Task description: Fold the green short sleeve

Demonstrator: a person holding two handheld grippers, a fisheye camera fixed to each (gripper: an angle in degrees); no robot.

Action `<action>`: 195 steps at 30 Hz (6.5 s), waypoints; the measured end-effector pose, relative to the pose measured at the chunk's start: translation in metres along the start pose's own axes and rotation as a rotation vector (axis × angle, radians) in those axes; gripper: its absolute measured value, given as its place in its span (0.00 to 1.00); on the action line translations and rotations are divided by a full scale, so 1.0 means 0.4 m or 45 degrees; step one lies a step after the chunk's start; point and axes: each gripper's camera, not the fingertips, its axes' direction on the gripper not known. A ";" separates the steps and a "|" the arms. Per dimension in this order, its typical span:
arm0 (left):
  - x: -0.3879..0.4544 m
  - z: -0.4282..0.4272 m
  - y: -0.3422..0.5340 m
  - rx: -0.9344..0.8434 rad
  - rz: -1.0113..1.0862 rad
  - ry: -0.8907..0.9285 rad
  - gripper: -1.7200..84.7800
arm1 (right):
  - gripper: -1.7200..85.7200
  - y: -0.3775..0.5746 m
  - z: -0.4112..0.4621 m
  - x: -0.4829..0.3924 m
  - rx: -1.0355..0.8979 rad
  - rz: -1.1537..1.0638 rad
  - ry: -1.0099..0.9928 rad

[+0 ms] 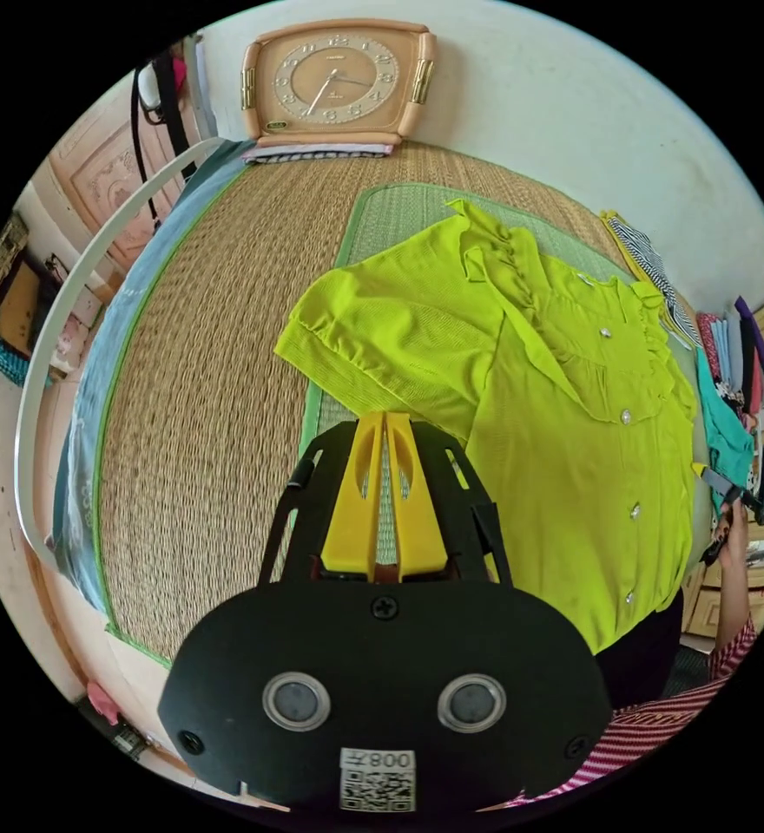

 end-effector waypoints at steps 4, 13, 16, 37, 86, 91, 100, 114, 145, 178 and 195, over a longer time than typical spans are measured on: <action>0.008 0.036 0.052 -0.142 0.066 -0.062 0.02 | 0.02 0.091 0.030 0.006 -0.055 0.045 -0.012; 0.003 -0.054 0.196 -0.007 0.079 0.156 0.02 | 0.02 0.210 0.060 0.055 -0.062 0.135 0.041; 0.017 -0.053 0.281 -0.049 0.134 0.202 0.02 | 0.02 0.242 0.076 0.085 -0.085 0.150 0.049; -0.190 -0.023 0.848 -0.240 -0.283 0.370 0.06 | 0.11 0.539 0.114 0.127 -0.167 0.131 0.009; -0.475 0.097 1.104 -0.040 -0.514 0.617 0.04 | 0.02 0.628 0.196 0.395 -0.145 0.352 -0.304; -0.442 0.169 1.078 -0.126 -0.492 0.721 0.11 | 0.02 0.615 0.207 0.399 -0.160 0.348 -0.306; -0.427 0.160 1.050 -0.098 -0.487 0.647 0.03 | 0.02 0.599 0.206 0.411 -0.170 0.347 -0.310; -0.352 0.254 0.985 -0.130 -0.541 0.837 0.14 | 0.02 0.570 0.217 0.424 -0.193 0.380 -0.338; 0.246 0.178 0.521 0.005 -0.119 0.654 0.08 | 0.08 0.478 0.158 0.370 0.128 0.462 -0.323; 1.822 0.546 -0.263 -0.055 1.103 0.394 0.04 | 0.05 0.038 0.290 0.208 0.423 0.220 0.019; 1.447 0.469 -0.421 0.210 0.301 0.860 0.03 | 0.04 -0.035 0.216 0.128 0.614 -0.131 -0.296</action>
